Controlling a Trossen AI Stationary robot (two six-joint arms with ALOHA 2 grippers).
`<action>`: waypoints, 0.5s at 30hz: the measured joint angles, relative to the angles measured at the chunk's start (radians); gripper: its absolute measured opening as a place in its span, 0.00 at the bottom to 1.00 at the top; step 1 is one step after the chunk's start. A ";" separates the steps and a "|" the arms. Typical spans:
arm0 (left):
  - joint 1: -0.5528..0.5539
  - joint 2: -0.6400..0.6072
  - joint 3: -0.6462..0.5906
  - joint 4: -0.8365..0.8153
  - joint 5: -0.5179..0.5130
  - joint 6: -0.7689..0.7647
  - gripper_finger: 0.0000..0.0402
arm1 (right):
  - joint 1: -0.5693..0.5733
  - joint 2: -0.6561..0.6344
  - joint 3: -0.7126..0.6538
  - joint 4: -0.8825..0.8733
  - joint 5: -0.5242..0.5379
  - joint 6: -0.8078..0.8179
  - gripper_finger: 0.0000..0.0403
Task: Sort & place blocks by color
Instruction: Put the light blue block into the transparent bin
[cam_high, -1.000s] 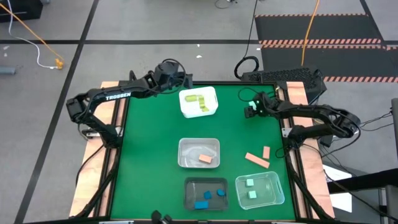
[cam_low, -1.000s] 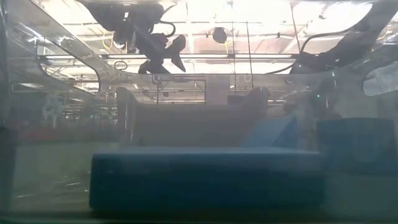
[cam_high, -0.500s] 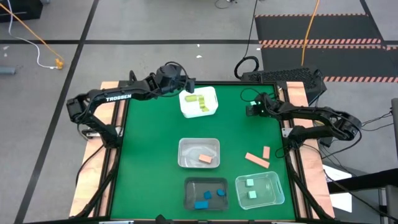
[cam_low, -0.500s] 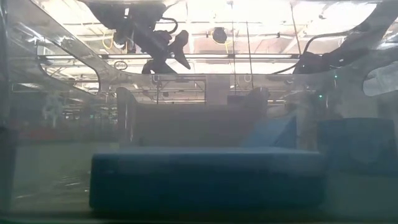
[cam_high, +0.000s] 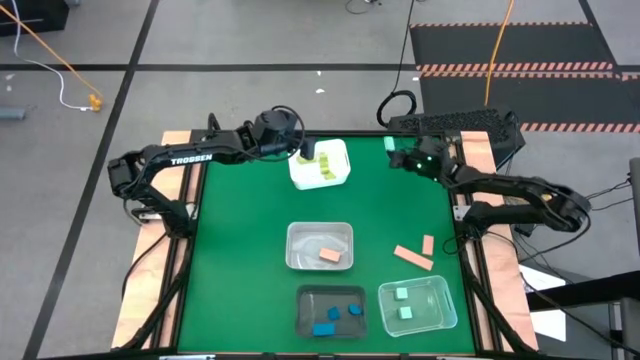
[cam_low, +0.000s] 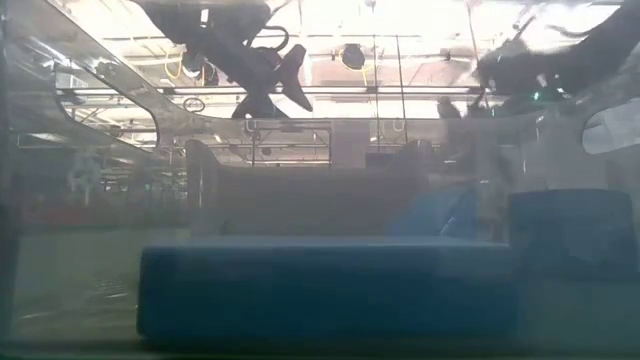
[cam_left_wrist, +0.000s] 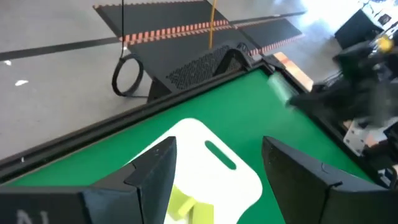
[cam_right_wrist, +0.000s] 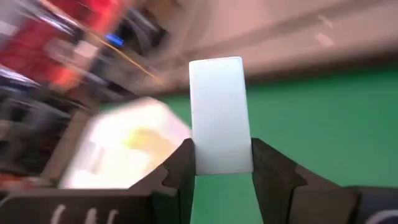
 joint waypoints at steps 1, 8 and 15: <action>-0.001 0.000 0.000 -0.009 0.003 0.000 0.59 | 0.012 -0.017 0.000 0.047 -0.005 -0.002 0.27; -0.012 0.000 0.000 -0.040 0.051 -0.015 0.59 | 0.120 -0.051 0.002 0.394 0.016 -0.007 0.27; -0.028 0.000 0.000 -0.032 0.110 -0.046 0.59 | 0.224 -0.049 0.002 0.445 0.103 -0.025 0.27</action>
